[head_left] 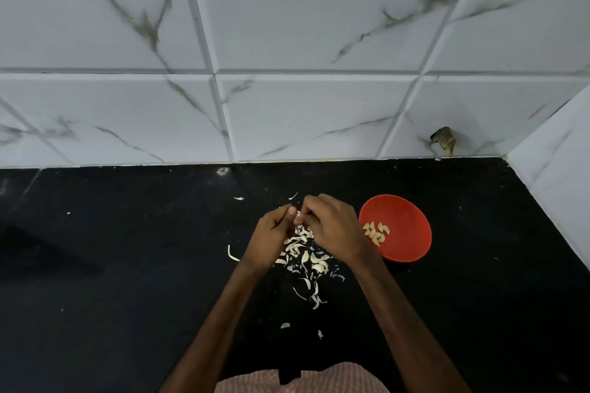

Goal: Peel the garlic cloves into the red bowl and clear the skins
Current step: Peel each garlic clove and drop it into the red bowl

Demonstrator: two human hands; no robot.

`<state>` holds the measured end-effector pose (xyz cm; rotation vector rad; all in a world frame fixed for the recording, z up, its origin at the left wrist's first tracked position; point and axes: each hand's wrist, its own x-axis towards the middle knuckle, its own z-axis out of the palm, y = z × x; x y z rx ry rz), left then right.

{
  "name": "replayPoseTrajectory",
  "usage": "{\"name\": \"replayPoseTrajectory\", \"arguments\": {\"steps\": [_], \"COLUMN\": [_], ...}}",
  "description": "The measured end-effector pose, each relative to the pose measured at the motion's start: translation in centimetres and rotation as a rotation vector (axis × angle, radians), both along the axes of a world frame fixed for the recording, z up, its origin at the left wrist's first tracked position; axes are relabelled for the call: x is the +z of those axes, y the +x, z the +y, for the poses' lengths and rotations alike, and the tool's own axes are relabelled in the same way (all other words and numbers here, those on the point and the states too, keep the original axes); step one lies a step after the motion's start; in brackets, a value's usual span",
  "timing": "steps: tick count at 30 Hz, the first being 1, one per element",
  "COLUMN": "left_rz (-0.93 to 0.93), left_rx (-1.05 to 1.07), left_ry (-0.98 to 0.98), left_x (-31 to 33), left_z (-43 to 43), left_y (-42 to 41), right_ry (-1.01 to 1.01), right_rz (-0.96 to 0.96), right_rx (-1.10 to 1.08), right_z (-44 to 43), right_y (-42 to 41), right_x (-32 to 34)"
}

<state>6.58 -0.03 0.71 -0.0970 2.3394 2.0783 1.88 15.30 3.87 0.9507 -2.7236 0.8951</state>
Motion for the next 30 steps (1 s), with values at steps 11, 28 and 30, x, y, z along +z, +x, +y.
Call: {"name": "replayPoseTrajectory", "arguments": {"steps": [11, 28, 30], "left_rz": [0.046, 0.032, -0.029], "left_rx": [0.119, 0.187, 0.161], "left_ry": [-0.143, -0.501, -0.113], "left_x": [-0.1, 0.7, 1.1], "left_z": [-0.5, 0.3, 0.4], "left_y": [0.0, -0.1, -0.2], "right_ry": [0.038, -0.344, -0.364], "right_rz": [0.012, -0.253, -0.098], "right_rx": [-0.07, -0.238, -0.196], "right_z": [-1.5, -2.9, -2.7], "right_y": [0.4, 1.3, 1.6], "right_x": [-1.1, -1.6, -1.6]}}
